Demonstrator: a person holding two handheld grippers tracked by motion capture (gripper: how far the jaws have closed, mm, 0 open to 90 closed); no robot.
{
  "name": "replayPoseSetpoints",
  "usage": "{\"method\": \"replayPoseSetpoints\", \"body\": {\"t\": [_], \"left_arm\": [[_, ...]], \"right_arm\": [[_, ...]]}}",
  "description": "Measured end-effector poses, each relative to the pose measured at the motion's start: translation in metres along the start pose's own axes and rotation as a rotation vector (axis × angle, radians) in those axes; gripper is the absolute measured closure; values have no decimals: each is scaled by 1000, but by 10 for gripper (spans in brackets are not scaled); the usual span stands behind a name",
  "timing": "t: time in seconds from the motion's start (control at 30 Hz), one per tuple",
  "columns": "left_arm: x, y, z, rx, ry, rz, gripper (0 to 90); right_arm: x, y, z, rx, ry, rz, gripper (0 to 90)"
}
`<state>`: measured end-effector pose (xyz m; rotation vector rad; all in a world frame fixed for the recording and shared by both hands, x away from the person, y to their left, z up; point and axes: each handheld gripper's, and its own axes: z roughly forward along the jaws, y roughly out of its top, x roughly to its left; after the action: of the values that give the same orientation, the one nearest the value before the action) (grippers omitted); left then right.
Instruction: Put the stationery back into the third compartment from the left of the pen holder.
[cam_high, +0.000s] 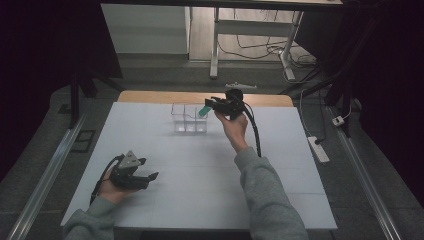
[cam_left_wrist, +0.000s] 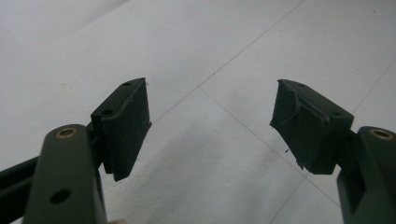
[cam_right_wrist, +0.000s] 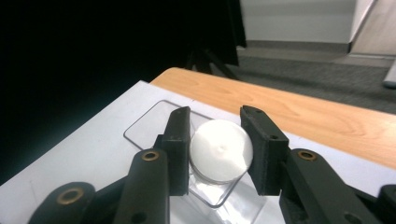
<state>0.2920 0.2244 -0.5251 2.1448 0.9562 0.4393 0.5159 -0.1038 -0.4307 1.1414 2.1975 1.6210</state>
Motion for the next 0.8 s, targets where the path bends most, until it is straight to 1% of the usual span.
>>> {"method": "replayPoseSetpoints", "body": {"t": [0.03, 0.07, 0.13, 0.27, 0.43, 0.5, 0.67, 0.8], "left_arm": [[0, 0, 0, 0, 0, 0, 275], [0, 0, 0, 0, -1, -1, 275], [1, 0, 0, 3, 1, 2, 275], [-1, 0, 1, 4, 2, 5, 274], [-1, 0, 1, 9, 3, 11, 275], [-2, 0, 1, 10, 4, 12, 275], [-2, 0, 1, 13, 5, 15, 274], [-2, 1, 1, 9, 5, 12, 275]], "right_arm": [[0, 0, 1, -3, 4, 7, 516], [0, -1, 0, -11, 5, 12, 500], [1, 0, -1, -16, 1, 8, 490], [5, 1, -6, -2, 1, -13, 465], [8, 0, -14, 8, 16, -27, 447], [9, -2, -17, 13, 22, -30, 440], [8, -11, -23, 30, 18, -43, 430], [6, -21, -28, 51, 26, -39, 413]]}}
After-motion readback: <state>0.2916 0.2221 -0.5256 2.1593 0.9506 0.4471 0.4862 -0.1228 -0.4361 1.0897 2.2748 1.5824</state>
